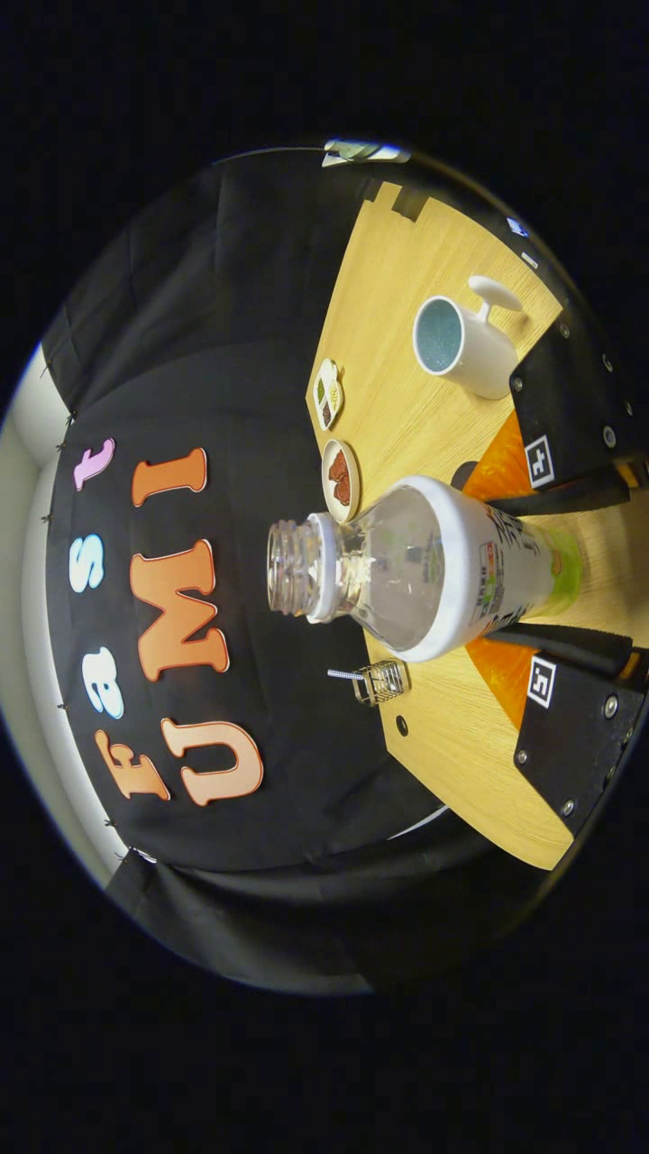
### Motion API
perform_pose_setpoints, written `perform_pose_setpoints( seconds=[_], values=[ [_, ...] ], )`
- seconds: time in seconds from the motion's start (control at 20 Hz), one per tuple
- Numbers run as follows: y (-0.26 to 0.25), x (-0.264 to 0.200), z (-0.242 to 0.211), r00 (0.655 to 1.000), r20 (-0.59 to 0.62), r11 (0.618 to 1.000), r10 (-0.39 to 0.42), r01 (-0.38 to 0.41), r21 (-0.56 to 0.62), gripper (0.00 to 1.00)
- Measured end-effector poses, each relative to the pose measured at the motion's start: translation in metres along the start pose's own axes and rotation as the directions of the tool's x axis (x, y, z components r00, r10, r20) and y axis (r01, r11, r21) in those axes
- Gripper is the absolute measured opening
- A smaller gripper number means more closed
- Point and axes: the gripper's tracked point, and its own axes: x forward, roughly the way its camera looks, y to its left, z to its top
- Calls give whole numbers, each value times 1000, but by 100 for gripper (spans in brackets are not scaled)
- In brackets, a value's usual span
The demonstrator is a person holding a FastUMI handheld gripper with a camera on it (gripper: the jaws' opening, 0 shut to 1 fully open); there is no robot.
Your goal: Take the bottle from table, then pour the juice into the cup, finally place the bottle on the coaster
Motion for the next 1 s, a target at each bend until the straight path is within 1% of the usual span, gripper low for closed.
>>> perform_pose_setpoints(
  seconds=[0.25, 0.45, 0.7, 0.85, 1.0],
  values=[
    [5, -5, 2, 999, -17, 999, 41, -41, 4, 53],
    [14, -11, 10, 997, 2, 994, 82, -82, 70, 53],
    [8, -13, 16, 998, 18, 996, 60, -61, 68, 53],
    [14, -13, 20, 996, 24, 985, 85, -88, 148, 53],
    [19, -10, 26, 993, 32, 962, 110, -114, 248, 53]
  ],
)
